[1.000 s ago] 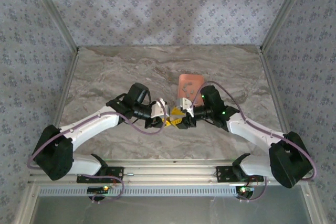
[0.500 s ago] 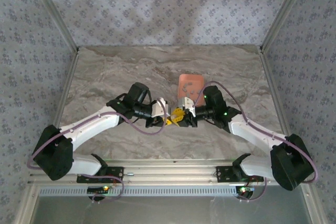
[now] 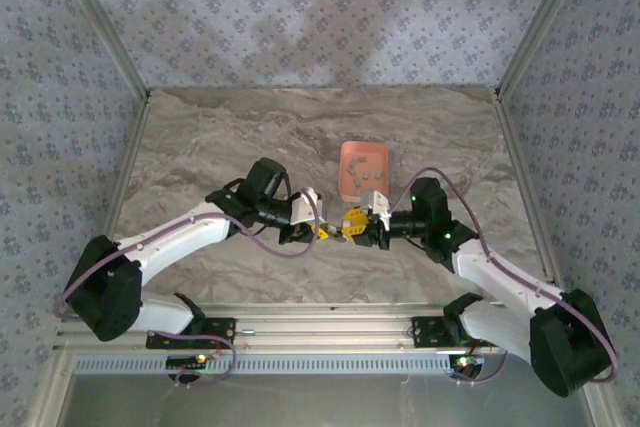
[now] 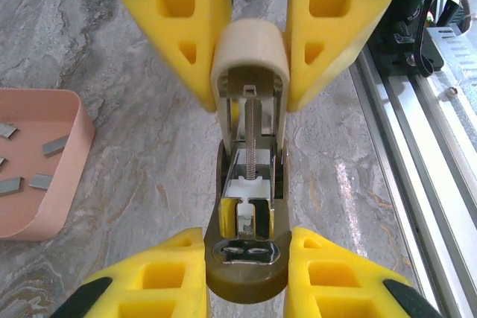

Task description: Load the staples into the stapler

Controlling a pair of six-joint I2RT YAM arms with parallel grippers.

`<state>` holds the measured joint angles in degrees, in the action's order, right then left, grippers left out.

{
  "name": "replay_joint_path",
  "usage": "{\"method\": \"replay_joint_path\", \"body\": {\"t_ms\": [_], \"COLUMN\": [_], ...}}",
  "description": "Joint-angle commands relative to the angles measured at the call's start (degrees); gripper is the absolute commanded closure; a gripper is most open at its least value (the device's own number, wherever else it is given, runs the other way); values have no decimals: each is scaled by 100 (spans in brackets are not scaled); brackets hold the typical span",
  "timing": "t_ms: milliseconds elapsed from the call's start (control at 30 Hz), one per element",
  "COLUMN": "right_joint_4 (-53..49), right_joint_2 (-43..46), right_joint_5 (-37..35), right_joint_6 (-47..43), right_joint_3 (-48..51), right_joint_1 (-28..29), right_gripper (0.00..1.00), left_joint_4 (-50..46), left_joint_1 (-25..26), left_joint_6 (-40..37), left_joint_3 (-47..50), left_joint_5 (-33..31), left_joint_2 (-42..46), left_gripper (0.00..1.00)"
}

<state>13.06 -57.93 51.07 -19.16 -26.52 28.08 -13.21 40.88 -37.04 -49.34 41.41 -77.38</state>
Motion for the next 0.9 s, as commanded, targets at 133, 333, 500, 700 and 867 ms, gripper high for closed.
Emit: {"method": "replay_joint_path", "body": {"t_ms": [133,333,500,700,867], "right_joint_4": [249,321,-74,-113,399], "right_joint_2": [905,1430,1278,500,-102], "right_joint_5": [-1056,-1462,-2375,-3144,-3503], "right_joint_6": [1182,1935,2079,2345,2785], "right_joint_3": [952,1158,634,-46,-330], "right_joint_1": [-309,-232,358,1221,1460], "right_gripper": [67,53,36,27,25], "left_joint_4": [-57,-49,-66,-100,-101], "left_joint_1": [-144,-173,-172,-168,-169], "left_joint_6": [55,83,94,91,101], "left_joint_3": [41,15,-24,-58,-65], "left_joint_5": [0,-18,-19,-41,-27], "left_joint_2": [87,129,75,75,66], "left_gripper": [96,96,96,96,96]}}
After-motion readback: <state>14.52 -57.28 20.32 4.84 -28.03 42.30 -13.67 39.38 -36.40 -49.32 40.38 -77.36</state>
